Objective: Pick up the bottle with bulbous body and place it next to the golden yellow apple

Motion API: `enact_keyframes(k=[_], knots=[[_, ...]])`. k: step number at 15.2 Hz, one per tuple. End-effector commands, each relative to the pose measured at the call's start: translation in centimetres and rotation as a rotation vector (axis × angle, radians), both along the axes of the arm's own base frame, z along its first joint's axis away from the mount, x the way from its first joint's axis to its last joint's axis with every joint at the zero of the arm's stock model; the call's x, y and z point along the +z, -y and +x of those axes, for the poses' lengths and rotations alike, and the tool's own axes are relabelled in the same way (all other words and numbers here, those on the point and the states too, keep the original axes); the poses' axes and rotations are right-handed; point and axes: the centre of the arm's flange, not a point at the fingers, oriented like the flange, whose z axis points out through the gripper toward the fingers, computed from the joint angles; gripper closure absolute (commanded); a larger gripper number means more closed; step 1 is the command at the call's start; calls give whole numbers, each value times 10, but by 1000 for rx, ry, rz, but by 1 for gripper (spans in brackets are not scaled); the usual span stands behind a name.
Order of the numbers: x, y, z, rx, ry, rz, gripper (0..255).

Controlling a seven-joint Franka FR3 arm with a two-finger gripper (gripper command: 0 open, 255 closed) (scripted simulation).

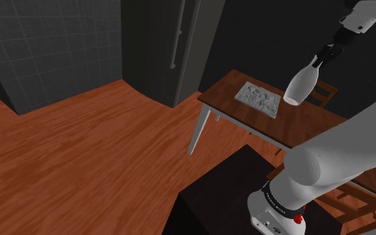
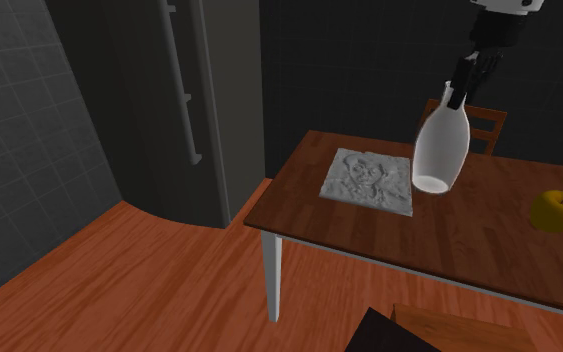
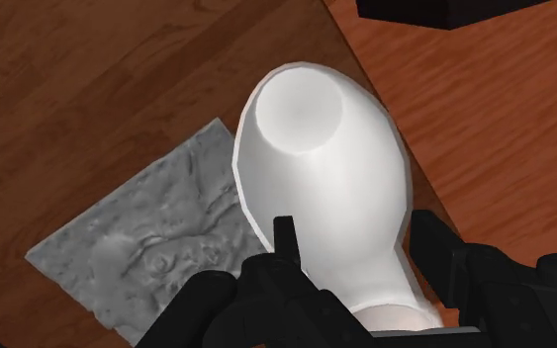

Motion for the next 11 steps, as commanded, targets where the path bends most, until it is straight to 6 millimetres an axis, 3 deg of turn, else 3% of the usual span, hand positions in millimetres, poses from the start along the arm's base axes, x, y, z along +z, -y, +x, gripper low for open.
enact_keyframes(k=[1,11], knots=[[-1,5,-27,2,0,0,255],[-1,45,-153,2,0,0,255]])
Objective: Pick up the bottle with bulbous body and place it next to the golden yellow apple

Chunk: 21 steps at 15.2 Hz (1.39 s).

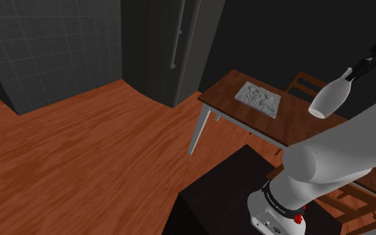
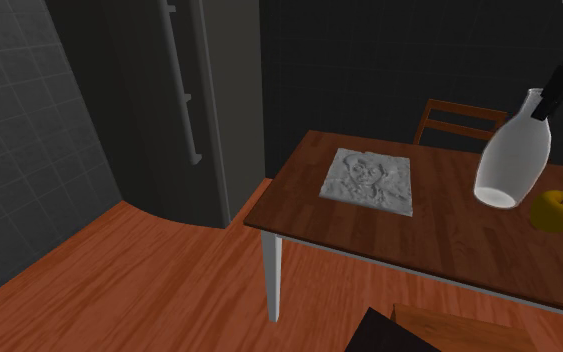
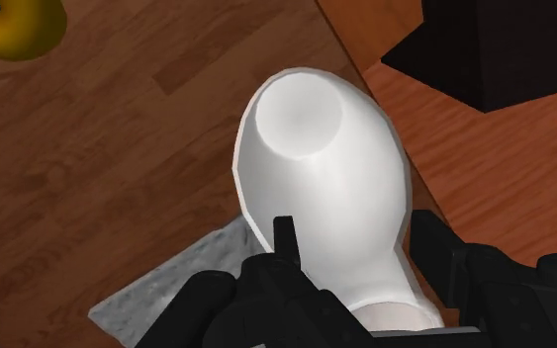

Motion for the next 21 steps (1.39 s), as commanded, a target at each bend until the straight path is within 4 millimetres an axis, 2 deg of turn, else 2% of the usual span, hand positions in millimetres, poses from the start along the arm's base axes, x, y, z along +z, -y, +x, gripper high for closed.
enact_keyframes(k=[1,21], knots=[[1,9,-26,2,0,-1,255],[2,88,-278,2,0,-1,255]])
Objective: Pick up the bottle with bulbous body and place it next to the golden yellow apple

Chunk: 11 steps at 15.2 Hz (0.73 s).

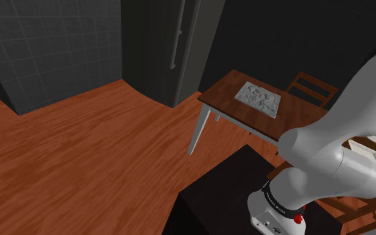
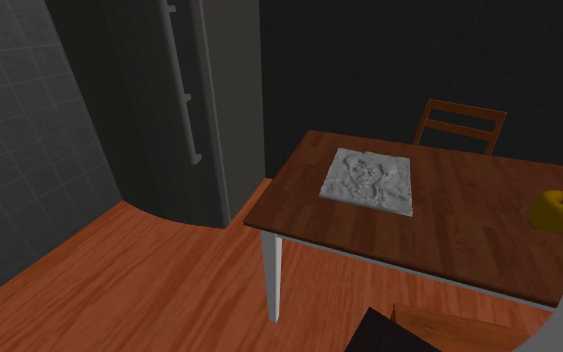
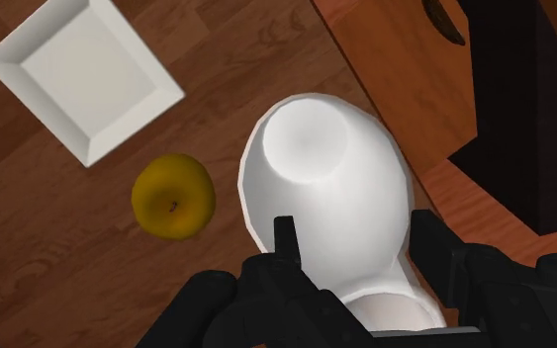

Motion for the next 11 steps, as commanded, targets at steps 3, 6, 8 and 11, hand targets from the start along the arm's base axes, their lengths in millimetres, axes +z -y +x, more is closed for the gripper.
enact_keyframes(k=[3,6,8,11], knots=[[-13,8,-27,2,3,0,255],[-29,8,-27,2,3,0,255],[-39,8,-27,2,3,0,255],[-55,8,-27,2,3,0,255]])
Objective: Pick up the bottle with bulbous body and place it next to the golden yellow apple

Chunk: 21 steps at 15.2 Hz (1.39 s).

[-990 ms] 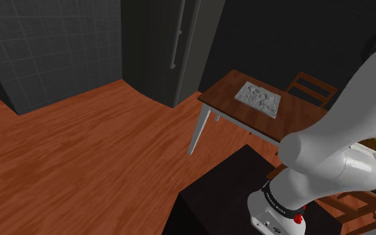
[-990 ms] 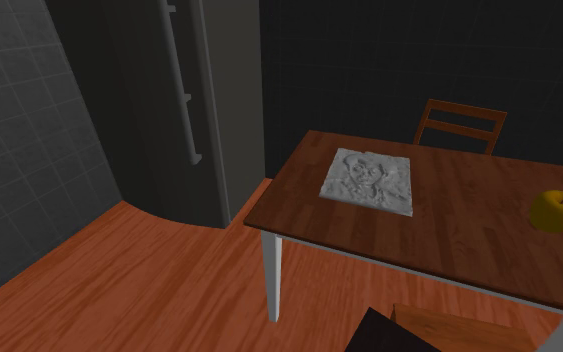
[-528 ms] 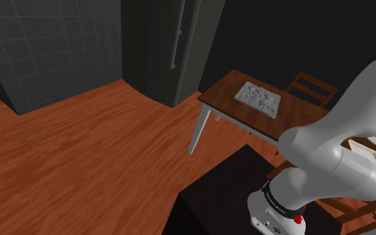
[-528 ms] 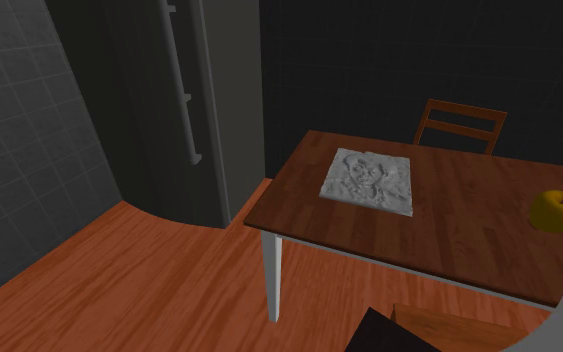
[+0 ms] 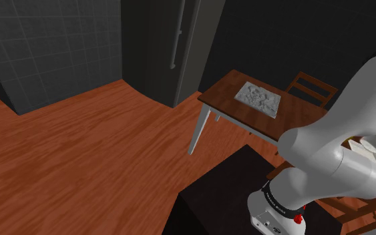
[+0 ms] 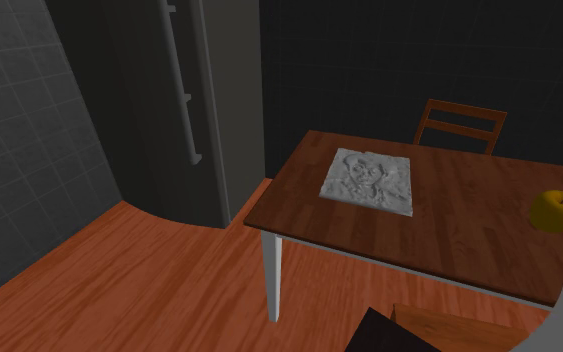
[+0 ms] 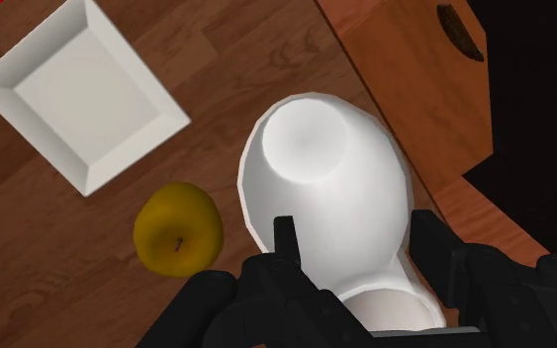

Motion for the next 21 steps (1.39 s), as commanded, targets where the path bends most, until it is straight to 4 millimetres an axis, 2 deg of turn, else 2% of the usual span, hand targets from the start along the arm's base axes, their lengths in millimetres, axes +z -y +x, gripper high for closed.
enact_keyframes(k=[1,21], knots=[[-11,1,0,0,0,-1,255],[-116,1,0,0,0,-1,255]])
